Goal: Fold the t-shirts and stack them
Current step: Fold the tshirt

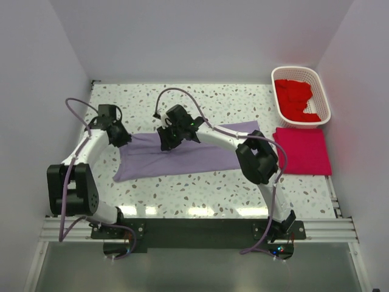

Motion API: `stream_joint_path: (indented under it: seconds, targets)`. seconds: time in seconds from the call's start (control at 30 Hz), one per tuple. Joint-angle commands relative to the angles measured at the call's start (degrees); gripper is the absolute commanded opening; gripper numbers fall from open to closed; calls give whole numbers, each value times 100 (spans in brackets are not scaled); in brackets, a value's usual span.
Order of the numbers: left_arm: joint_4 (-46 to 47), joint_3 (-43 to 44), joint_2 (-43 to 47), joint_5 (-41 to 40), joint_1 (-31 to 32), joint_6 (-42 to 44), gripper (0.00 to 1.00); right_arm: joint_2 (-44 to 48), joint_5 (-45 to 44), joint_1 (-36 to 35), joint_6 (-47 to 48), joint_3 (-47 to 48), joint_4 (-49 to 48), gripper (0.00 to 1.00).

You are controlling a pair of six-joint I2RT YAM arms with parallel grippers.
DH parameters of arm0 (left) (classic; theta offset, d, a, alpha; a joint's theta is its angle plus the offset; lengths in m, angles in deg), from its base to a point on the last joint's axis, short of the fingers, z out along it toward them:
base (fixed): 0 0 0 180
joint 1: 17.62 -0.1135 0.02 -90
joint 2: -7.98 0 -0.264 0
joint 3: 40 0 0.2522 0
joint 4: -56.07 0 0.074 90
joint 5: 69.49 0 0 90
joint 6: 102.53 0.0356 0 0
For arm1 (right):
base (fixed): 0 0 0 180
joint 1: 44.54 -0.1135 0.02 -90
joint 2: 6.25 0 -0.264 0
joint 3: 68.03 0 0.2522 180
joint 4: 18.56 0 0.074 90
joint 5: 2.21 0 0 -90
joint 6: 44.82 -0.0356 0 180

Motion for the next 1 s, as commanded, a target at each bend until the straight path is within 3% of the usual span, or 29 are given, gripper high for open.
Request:
stream_joint_path:
  seconds: [0.0, 0.27, 0.47, 0.57, 0.67, 0.8, 0.97]
  targets:
    - [356, 66, -297, 47, 155, -12, 24, -32, 550, 55, -533, 311, -622, 24]
    - [576, 435, -1493, -94, 182, -363, 19, -533, 586, 529, -1113, -66, -1509, 20]
    - [419, 910, -2082, -217, 182, -425, 20, -657, 314, 723, -816, -119, -1327, 20]
    - [331, 1130, -2048, -296, 182, -364, 28, -420, 104, 758, -570, -93, -1107, 22]
    - [217, 1349, -1872, -366, 191, -276, 42, 27, -326, 784, -306, -250, -931, 28]
    - [-21, 1473, -1390, -480, 269, -162, 51, 757, -1177, 933, -51, -864, -650, 43]
    - [-188, 1149, -581, -665, 735, -205, 54, 1662, -2138, 1101, 335, -1735, -97, 51]
